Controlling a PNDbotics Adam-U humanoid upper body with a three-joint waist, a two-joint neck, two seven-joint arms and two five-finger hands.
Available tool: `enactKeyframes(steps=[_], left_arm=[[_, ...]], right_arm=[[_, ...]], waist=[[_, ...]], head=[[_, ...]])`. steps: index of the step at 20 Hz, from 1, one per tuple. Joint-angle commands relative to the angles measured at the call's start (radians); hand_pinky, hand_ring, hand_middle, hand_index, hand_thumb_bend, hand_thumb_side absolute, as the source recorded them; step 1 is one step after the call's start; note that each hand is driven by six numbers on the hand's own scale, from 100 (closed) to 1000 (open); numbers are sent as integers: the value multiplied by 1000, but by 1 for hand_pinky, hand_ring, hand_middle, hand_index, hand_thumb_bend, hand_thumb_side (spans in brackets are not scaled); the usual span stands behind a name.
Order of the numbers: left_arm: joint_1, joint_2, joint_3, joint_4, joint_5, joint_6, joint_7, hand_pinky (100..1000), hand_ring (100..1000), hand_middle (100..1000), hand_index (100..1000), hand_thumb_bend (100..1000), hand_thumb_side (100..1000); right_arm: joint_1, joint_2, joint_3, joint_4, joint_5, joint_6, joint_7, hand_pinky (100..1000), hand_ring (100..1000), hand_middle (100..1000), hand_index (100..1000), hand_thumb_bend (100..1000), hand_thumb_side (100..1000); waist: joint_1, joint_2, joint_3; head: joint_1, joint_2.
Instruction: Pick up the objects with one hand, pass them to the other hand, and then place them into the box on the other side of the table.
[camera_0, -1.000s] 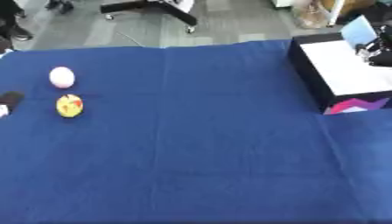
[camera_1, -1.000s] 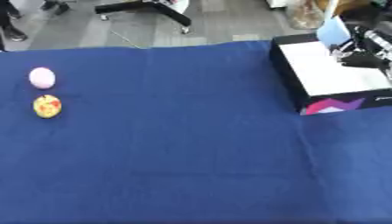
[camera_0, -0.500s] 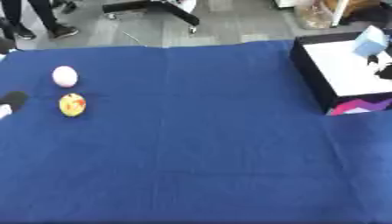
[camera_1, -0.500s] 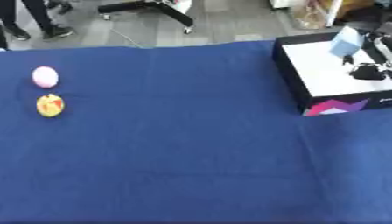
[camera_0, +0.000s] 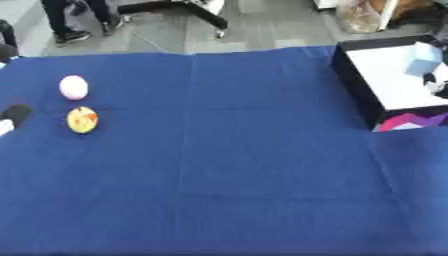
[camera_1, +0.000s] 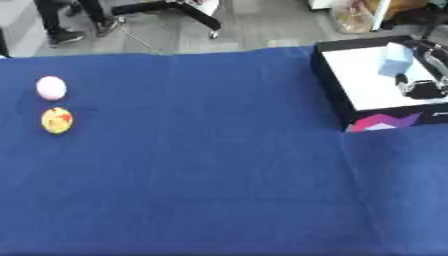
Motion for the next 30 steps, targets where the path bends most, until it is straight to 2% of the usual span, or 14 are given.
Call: enactKeyframes(steps=[1,7,13,15,19,21,23,24,25,27,28,30], left_arm=[[-7,24,15,-8,-6,-1,0,822,648,614,795,334,264],[-7,24,15,-7,-10,-1,0,823,648,614,795,333,268],[-5,25,14,-5,-14,-2,0,823,647,613,794,329,270],[-5,25,14,-4,-15,-2,0,823,647,613,794,329,269],[-5,25,13,-4,-16,-4,0,824,647,613,794,324,266],[-4,25,13,-4,-16,-5,0,824,647,613,794,323,265],[-3,25,13,-4,-16,-6,0,824,648,614,794,321,266],[-3,25,13,-4,-16,-6,0,824,648,614,794,320,266],[-2,24,13,-4,-16,-7,0,824,648,614,794,319,266],[-1,25,14,-5,-15,-7,0,824,648,614,794,319,266],[-1,25,14,-5,-15,-7,1,824,648,614,794,317,266],[0,25,14,-5,-15,-7,1,824,648,614,794,315,267]], right_arm=[[-14,-46,-7,-26,15,-18,15,1000,933,995,1000,100,220],[-15,-49,-6,-55,53,-27,-19,1000,939,994,1000,100,212],[-14,-57,5,-86,172,-39,-111,966,965,1000,1000,100,239],[-14,-58,8,-81,214,-50,-108,991,980,1000,1000,100,292],[-14,-56,3,-74,253,-62,-93,986,986,1000,1000,100,271],[-14,-56,1,-74,259,-62,-95,975,984,1000,1000,100,299],[-14,-56,-1,-77,263,-61,-105,958,951,1000,1000,100,243],[-16,-54,-8,-84,250,-62,-125,954,900,939,969,100,259],[-15,-54,-13,-91,233,-64,-151,969,878,903,884,100,215],[-17,-50,-16,-98,191,-74,-196,1000,855,882,801,100,203],[-21,-48,-17,-100,168,-79,-213,1000,834,857,728,100,198],[-25,-45,-10,-103,141,-89,-233,1000,840,864,742,100,199]], waist=[[-3,-17,-1],[-2,-17,-2],[-3,-18,-3],[-4,-19,-3],[-4,-19,-4],[-4,-18,-3],[-4,-18,-3],[-4,-18,-3],[-4,-18,-3],[-4,-18,-4],[-4,-18,-4],[-4,-18,-3]], head=[[4,-6],[0,-5],[-4,-3],[-6,-3],[-6,-4],[-6,-4],[-6,-4],[-6,-4],[-6,-5],[-6,-6],[-7,-6],[-8,-7]])
